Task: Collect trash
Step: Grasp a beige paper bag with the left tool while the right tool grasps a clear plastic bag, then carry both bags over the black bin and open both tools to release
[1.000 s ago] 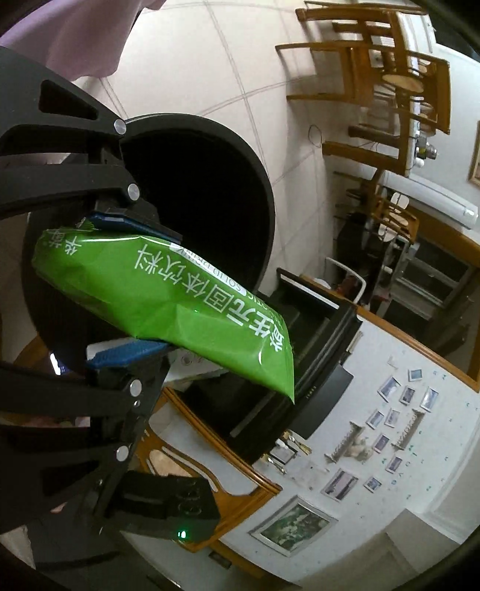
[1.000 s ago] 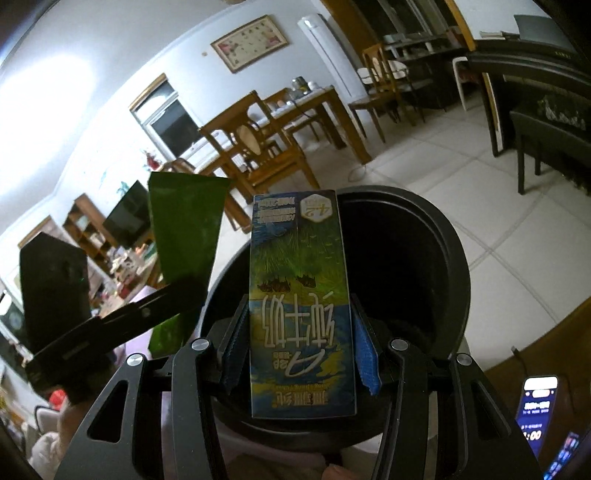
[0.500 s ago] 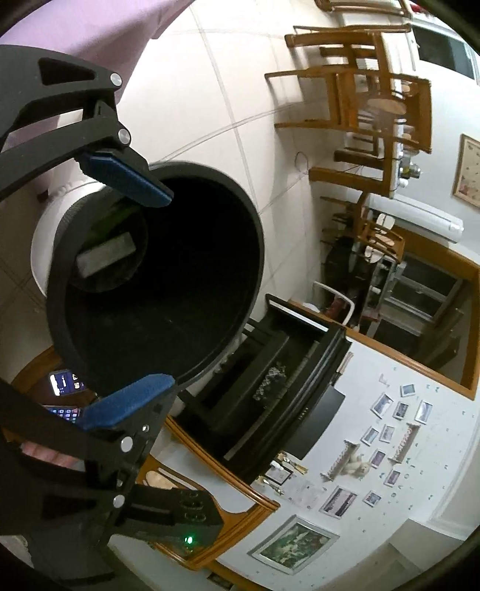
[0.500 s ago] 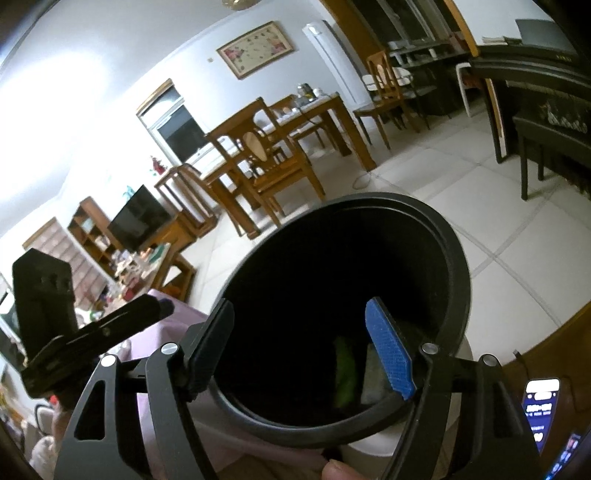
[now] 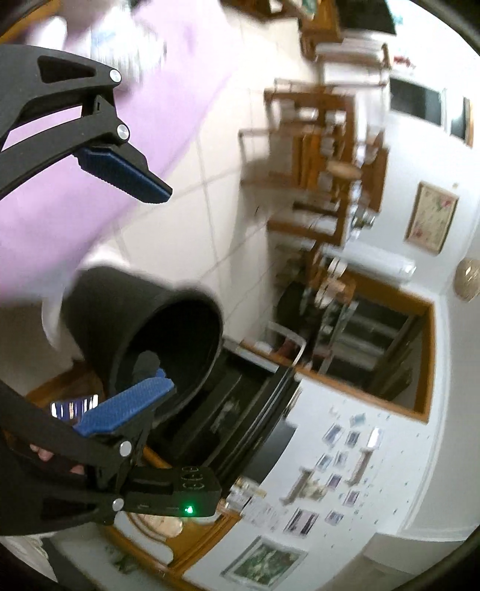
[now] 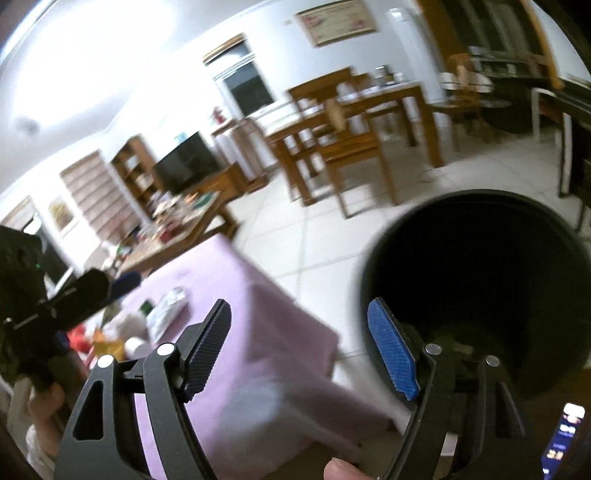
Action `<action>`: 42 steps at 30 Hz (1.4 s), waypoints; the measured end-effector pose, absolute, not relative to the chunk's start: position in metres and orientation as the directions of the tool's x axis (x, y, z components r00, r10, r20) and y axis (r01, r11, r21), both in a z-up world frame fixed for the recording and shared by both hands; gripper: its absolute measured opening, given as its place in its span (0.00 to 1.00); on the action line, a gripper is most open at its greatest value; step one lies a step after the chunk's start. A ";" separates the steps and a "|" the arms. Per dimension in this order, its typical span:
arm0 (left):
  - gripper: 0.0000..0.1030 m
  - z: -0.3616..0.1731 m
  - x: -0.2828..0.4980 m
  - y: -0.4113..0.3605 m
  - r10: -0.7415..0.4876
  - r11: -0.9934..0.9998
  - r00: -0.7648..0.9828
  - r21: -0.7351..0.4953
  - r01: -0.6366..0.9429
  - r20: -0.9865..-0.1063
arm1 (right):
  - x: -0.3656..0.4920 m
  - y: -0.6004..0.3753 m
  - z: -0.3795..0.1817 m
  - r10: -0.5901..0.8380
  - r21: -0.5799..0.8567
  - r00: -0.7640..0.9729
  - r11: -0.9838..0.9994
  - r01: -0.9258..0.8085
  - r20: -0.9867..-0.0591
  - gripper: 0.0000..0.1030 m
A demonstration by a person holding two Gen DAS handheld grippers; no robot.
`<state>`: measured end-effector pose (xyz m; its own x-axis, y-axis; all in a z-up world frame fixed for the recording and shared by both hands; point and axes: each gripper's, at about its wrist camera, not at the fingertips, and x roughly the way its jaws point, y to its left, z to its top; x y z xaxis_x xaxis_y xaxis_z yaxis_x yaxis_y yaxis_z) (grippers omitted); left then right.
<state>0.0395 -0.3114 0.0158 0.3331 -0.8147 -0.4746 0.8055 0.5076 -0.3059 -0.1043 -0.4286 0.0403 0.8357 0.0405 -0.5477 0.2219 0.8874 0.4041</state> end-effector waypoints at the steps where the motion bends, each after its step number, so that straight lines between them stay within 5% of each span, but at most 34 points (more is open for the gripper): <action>1: 0.92 0.018 0.044 -0.292 -0.802 0.535 0.368 -0.293 0.792 -0.470 | -0.094 -0.415 0.041 0.061 0.399 0.831 0.895 0.200 -0.553 0.74; 12: 0.92 0.019 0.125 -0.089 -0.526 0.820 0.648 -0.128 0.557 -0.551 | 0.045 -0.265 0.038 0.225 0.349 0.726 0.937 0.021 -0.649 0.74; 17: 0.92 -0.004 0.181 -0.046 -0.389 0.844 0.659 0.038 0.535 -0.643 | 0.099 -0.235 0.016 0.195 0.284 0.655 0.958 0.030 -0.730 0.80; 24: 0.91 -0.047 0.251 -0.020 -0.312 0.824 0.573 0.084 0.560 -0.757 | 0.153 -0.202 -0.014 0.203 0.266 0.561 0.963 0.032 -0.802 0.80; 27: 0.68 -0.057 0.260 -0.013 -0.367 0.789 0.507 0.027 0.613 -0.780 | 0.163 -0.192 -0.020 0.197 0.247 0.556 0.969 0.016 -0.807 0.71; 29: 0.38 -0.065 0.264 -0.017 -0.368 0.776 0.458 0.005 0.631 -0.810 | 0.166 -0.185 -0.024 0.184 0.227 0.572 0.974 0.003 -0.799 0.59; 31: 0.33 -0.068 0.262 -0.017 -0.365 0.779 0.471 0.014 0.627 -0.803 | 0.168 -0.182 -0.023 0.205 0.245 0.588 0.969 -0.012 -0.782 0.49; 32: 0.22 -0.067 0.261 -0.015 -0.370 0.784 0.474 0.005 0.621 -0.799 | 0.168 -0.184 -0.021 0.208 0.248 0.593 0.969 -0.015 -0.777 0.44; 42: 0.19 -0.015 0.222 0.000 -0.477 0.824 0.586 -0.102 0.557 -0.655 | 0.130 -0.210 0.022 0.210 0.278 0.710 0.960 -0.021 -0.672 0.21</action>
<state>0.2221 -0.0003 -0.0155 0.5865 -0.4769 -0.6547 0.5567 0.8245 -0.1019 0.1297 -0.2098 0.0218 0.7099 0.2101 -0.6723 -0.0206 0.9603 0.2783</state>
